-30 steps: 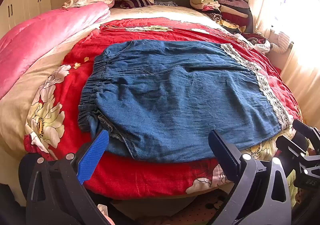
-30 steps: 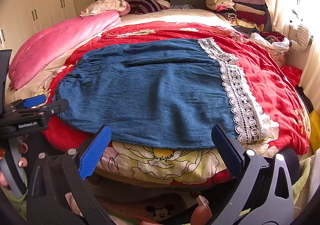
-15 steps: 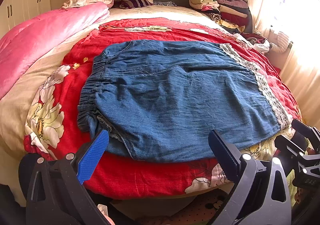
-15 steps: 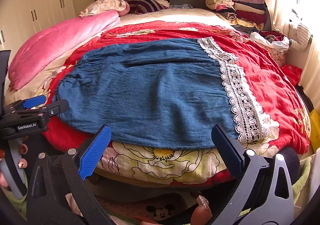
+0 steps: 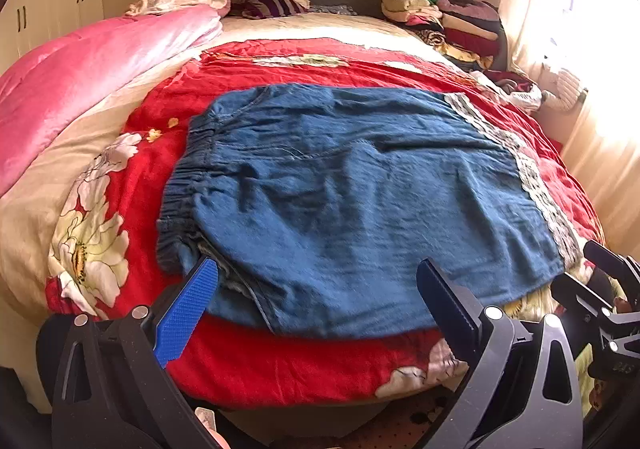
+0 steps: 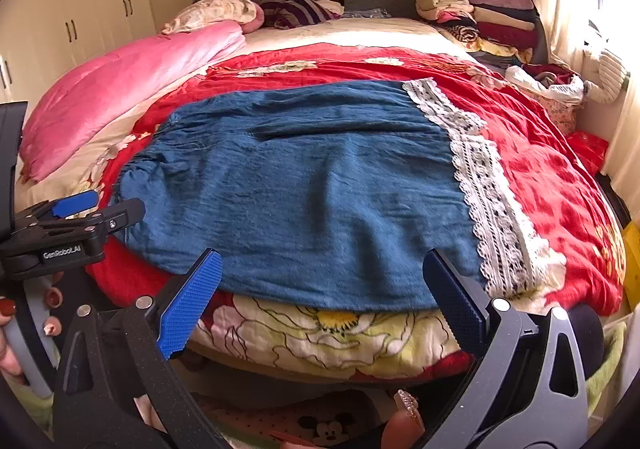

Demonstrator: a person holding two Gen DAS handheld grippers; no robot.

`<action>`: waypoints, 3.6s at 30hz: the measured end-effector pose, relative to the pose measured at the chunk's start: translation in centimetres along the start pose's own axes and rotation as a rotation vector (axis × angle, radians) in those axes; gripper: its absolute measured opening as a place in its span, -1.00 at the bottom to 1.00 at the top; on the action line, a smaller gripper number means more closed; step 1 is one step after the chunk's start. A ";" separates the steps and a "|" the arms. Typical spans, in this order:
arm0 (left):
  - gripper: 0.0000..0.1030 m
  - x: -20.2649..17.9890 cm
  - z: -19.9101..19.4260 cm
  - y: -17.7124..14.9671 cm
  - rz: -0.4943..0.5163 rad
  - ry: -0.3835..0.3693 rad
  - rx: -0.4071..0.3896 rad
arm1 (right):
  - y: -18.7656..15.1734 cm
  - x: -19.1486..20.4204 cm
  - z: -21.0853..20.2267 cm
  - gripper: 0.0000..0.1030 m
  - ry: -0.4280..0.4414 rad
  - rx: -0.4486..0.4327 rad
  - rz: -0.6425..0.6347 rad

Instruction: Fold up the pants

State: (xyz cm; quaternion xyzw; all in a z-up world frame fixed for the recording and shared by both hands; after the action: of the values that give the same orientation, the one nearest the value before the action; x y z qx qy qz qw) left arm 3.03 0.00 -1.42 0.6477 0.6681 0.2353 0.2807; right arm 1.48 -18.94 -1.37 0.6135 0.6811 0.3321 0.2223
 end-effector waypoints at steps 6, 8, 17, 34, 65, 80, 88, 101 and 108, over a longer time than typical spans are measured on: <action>0.92 1.8 0.6 1.5 -0.021 0.025 -0.013 | 1.7 1.0 0.9 0.84 0.026 -0.007 -0.041; 0.92 2.5 0.9 2.1 -0.028 0.035 -0.014 | 2.4 1.5 1.4 0.84 0.037 -0.009 -0.058; 0.92 5.8 2.2 5.6 -0.066 0.077 -0.038 | 6.3 2.9 4.7 0.84 0.080 0.011 -0.107; 0.92 11.5 7.4 12.1 -0.116 0.111 -0.011 | 13.9 4.2 11.7 0.84 0.085 0.025 -0.178; -0.10 13.7 19.8 15.1 -0.014 -0.011 0.118 | 20.5 7.8 25.6 0.84 0.092 0.171 -0.411; -0.29 12.6 13.7 15.6 0.075 0.032 -0.104 | 21.2 10.3 28.9 0.84 0.083 0.151 -0.570; -0.29 12.8 14.2 15.3 0.076 0.045 -0.086 | 19.6 12.4 28.3 -0.78 0.199 0.146 -0.628; -0.27 11.4 11.2 14.9 0.172 0.151 -0.164 | 18.0 10.6 18.9 -0.94 0.304 0.030 -0.499; -0.27 10.1 6.7 12.8 0.175 0.132 -0.240 | 15.9 9.8 14.0 -0.94 0.342 -0.004 -0.440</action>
State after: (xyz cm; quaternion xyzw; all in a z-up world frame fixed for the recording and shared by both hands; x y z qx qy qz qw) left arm 16.94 10.38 1.63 0.6484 0.5932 0.3791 0.2898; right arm 20.86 -6.40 1.66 0.3856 0.8248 0.3760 0.1722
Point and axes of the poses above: each gripper's, at about its wrist camera, not at the fingertips, and z roughly the way its jaws point, x to its left, y to its top, the point moved 4 cm from there along z, roughly the way its jaws point, and after that the axes turned 1 degree about z, right-handed, at the moved point
